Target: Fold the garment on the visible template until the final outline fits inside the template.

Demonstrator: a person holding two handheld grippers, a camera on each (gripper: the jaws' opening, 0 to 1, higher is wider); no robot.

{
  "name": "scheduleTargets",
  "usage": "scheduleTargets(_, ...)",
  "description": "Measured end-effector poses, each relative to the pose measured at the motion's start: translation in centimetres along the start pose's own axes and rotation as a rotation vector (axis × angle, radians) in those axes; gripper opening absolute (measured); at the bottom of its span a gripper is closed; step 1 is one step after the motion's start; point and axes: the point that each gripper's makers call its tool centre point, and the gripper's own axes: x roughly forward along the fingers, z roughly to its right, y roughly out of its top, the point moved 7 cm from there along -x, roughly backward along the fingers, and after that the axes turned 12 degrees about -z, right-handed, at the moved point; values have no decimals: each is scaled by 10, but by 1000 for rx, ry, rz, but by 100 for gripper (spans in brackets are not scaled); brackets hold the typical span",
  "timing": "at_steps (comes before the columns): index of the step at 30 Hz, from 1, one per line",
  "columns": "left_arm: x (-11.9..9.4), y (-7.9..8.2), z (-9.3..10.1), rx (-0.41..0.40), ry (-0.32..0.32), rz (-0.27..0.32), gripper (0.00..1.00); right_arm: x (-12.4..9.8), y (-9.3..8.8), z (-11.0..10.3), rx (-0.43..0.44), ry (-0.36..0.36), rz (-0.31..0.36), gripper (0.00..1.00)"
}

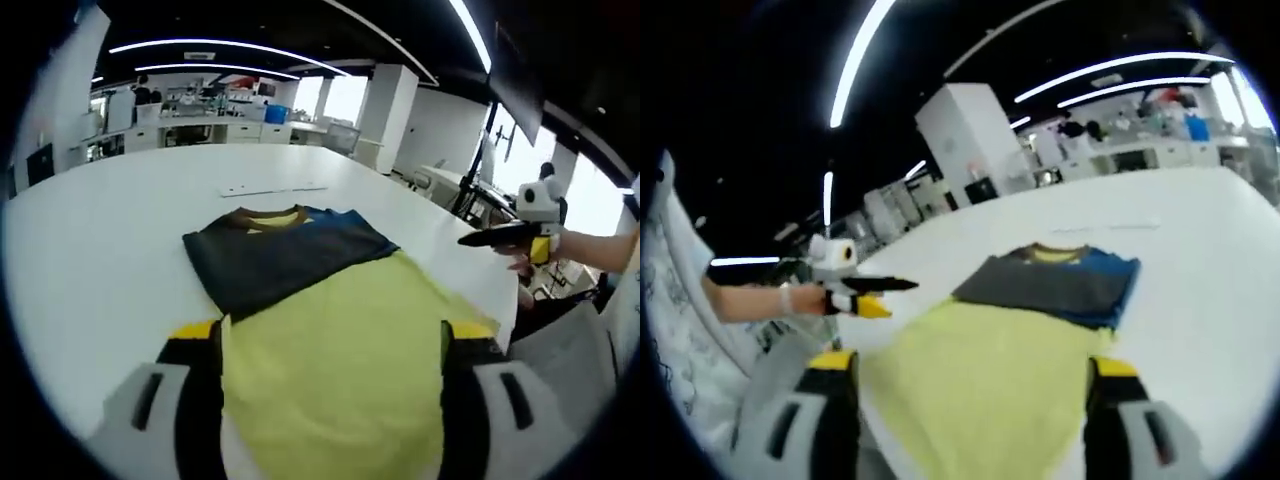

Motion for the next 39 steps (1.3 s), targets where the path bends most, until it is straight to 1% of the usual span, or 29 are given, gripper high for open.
scheduleTargets(4,-8,-9,-8,2,15,-18,87,1,-6,-2,-4,4,-21,94)
scheduleTargets(6,-10,-13,-8,-3,15,-26,87,2,-9,-4,-11,0,-33,94)
scheduleTargets(9,-14,-22,-12,-6,21,-43,85,3,-16,-4,-30,-9,-59,93)
scheduleTargets(11,-17,-28,-15,-18,20,-57,80,3,-20,-5,-34,-12,-72,92)
scheduleTargets(13,-20,-33,-14,-25,20,-66,72,2,-25,-5,-33,-23,-90,88)
scheduleTargets(15,-23,-37,-15,-30,17,-76,69,1,-31,-5,-48,-33,-105,85)
scheduleTargets(16,-25,-42,-17,-34,15,-93,67,0,-35,-4,-46,-33,-116,84)
scheduleTargets(17,-28,-46,-18,-31,8,-105,66,-2,-42,-3,-42,-41,-143,82)
scheduleTargets(20,-33,-59,-22,-27,11,-149,61,-7,-55,1,-61,-72,-192,77)
scheduleTargets(23,-40,-67,-20,-50,10,-175,59,-11,-65,1,-42,-71,-205,77)
scheduleTargets(24,-44,-70,-23,-60,5,-179,57,-13,-69,1,-40,-71,-210,76)
scheduleTargets(25,-46,-73,-24,-65,6,-186,54,-14,-72,1,-36,-74,-217,75)
scheduleTargets(27,-49,-79,-24,-71,2,-207,50,-16,-78,2,-37,-83,-240,73)
scheduleTargets(29,-51,-85,-23,-82,-1,-222,49,-16,-83,1,-27,-81,-243,72)
scheduleTargets(31,-53,-90,-23,-96,-5,-238,45,-17,-86,1,-5,-73,-244,72)
scheduleTargets(34,-57,-98,-25,-109,-1,-254,39,-17,-91,0,-8,-76,-257,68)
scheduleTargets(37,-63,-105,-25,-134,-8,-276,36,-18,-94,-2,-2,-69,-264,64)
scheduleTargets(38,-64,-107,-22,-136,-8,-284,36,-18,-96,-2,3,-67,-270,63)
scheduleTargets(39,-65,-110,-20,-154,-15,-297,35,-18,-97,-2,4,-67,-270,62)
